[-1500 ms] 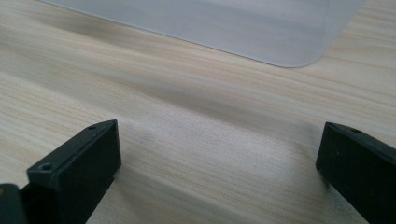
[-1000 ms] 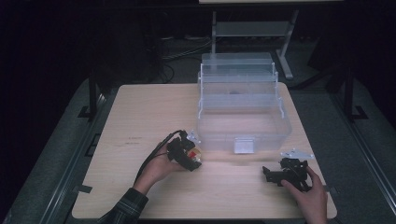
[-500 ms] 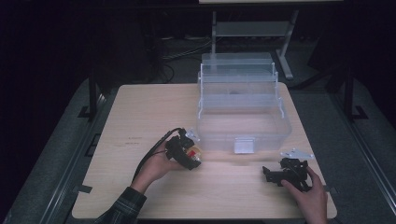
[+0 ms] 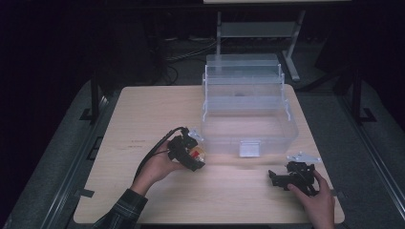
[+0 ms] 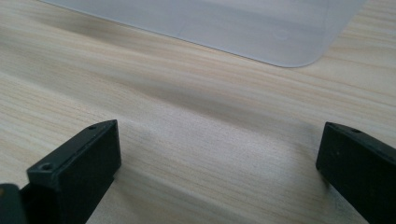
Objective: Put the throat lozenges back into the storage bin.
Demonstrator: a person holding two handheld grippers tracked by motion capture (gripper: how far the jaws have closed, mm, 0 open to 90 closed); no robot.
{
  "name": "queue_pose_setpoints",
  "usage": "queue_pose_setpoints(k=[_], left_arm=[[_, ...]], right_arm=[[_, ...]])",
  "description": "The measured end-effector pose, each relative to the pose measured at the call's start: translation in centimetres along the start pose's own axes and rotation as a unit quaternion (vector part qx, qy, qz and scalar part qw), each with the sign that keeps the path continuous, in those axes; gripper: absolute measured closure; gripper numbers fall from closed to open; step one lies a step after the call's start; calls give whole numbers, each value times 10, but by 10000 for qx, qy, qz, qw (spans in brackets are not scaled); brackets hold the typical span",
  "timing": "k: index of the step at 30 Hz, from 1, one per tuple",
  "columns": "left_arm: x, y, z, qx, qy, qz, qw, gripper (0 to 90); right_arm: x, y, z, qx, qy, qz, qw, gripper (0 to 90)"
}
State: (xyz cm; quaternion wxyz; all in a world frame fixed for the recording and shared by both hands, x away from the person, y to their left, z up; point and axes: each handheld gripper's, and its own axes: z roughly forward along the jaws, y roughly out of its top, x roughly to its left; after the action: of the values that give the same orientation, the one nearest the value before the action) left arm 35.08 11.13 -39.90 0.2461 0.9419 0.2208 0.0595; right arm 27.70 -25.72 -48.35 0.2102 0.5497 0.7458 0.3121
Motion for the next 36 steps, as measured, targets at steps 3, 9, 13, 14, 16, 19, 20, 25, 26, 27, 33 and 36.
queue_pose_setpoints(k=[3, 9, 13, 14, 16, 19, 20, 25, 26, 27, 33, 36], left_arm=[[0, 2, -4, -17, -13, 33, 10000, 199], [0, 6, -11, -49, -41, 52, 10000, 199], [0, 9, -17, -78, -48, 69, 9999, 199], [1, 10, -18, -70, -43, 74, 9999, 199], [1, 11, -19, -71, -52, 72, 9999, 199], [1, 14, -25, -108, -64, 88, 9999, 199], [1, 14, -25, -108, -64, 88, 9999, 199], [2, 19, -32, -168, -79, 96, 9998, 199], [2, 19, -32, -168, -79, 96, 9998, 199], [2, 22, -35, -210, -77, 94, 9997, 199], [4, 26, -40, -257, -84, 100, 9996, 199], [4, 29, -43, -270, -68, 128, 9995, 199]], right_arm=[[0, 0, 0, 1, 1, -9, 10000, 0], [0, 0, 0, 2, 3, -6, 10000, 0], [0, 0, 0, 1, 4, -9, 10000, 0], [0, 0, 0, -2, 2, -14, 10000, 0], [0, 0, 0, -3, -1, -14, 10000, 0], [0, 0, 0, 0, -2, -19, 10000, 0], [0, 0, 0, -2, -3, -18, 10000, 0], [0, 0, 0, 0, -3, -10, 10000, 0], [0, 0, 0, 0, -3, -10, 10000, 0], [0, 0, 0, 0, -4, -11, 10000, 0], [0, 0, 0, 0, -3, -8, 10000, 0], [0, 0, 0, 1, -3, -9, 10000, 0]])
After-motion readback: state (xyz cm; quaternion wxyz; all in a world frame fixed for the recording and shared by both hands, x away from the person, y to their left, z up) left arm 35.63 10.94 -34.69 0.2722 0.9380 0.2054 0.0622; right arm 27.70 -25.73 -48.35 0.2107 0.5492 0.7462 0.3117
